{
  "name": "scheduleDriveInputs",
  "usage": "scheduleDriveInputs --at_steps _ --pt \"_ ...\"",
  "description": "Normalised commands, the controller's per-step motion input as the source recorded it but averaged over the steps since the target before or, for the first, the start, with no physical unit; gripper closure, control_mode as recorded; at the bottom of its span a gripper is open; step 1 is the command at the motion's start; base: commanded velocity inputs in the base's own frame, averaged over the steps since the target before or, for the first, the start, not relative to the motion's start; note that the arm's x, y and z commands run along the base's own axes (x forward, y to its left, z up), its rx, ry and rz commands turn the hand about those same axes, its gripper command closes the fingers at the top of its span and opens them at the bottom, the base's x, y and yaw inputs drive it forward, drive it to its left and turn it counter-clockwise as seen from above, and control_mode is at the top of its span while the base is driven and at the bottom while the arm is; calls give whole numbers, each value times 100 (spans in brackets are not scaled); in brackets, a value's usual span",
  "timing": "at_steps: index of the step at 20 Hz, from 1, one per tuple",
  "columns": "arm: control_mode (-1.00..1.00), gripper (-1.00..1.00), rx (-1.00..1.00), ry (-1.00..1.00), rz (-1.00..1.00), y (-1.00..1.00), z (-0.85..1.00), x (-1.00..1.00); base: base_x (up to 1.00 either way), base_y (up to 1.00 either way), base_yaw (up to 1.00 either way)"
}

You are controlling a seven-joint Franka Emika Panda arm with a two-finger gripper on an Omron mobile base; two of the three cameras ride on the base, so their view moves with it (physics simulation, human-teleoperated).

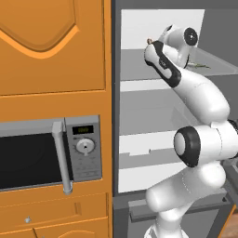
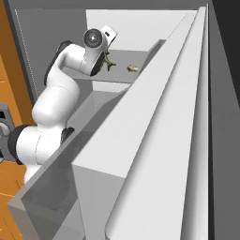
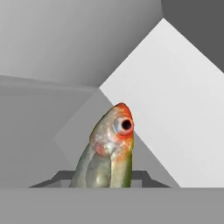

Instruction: Place the fish on the counter behind the older fish on the same shelf of the fridge to maintain FIFO order. Close the fridge door when finished.

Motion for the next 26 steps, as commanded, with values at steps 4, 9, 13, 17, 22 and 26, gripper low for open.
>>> scheduleDriveInputs --at_steps 4,9,13,17,22,26 --pt "-100 100 0 -15 12 0 -4 64 0 0 0" --pt "-100 100 -4 -2 2 0 -3 70 0 0 0" --pt "-100 100 -9 8 0 0 -1 69 0 0 0" --pt "-100 100 -10 19 0 0 0 65 0 0 0" --pt "-100 100 -9 20 0 0 -3 51 0 0 0" --pt "-100 -100 -5 5 0 6 -20 33 0 0 0"
